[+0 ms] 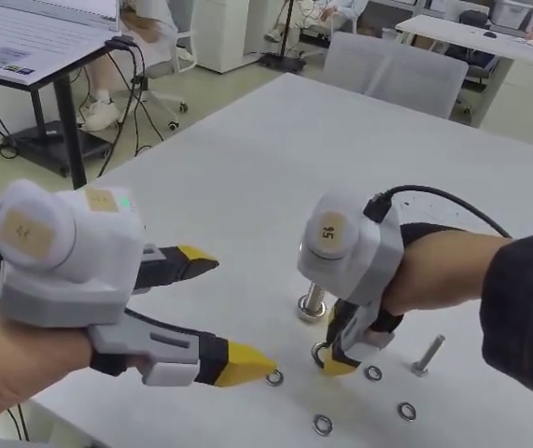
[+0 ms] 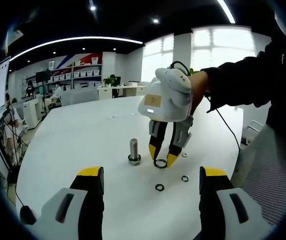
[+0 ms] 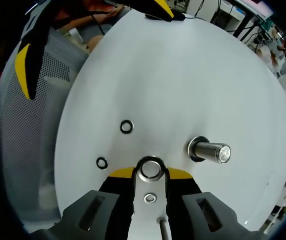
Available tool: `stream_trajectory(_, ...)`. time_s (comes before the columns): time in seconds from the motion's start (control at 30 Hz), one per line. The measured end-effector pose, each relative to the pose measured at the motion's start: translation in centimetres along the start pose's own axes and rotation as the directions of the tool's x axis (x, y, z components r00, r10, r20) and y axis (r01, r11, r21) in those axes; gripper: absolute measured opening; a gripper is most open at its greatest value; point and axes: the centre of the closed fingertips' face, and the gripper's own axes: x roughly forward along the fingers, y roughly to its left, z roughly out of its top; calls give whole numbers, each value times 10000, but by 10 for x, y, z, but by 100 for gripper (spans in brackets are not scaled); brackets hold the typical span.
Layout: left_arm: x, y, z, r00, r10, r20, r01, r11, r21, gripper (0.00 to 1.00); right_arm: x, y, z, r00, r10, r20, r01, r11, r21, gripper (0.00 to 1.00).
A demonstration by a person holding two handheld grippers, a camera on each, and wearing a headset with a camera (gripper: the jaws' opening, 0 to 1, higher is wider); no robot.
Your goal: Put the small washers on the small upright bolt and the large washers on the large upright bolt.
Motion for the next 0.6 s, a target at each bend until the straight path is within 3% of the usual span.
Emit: stream_trajectory(0.6,0,-2,1,10000,-38,68,38,10000,10,78,-46,-11,2,9965,-693,471,681,9973,263,24)
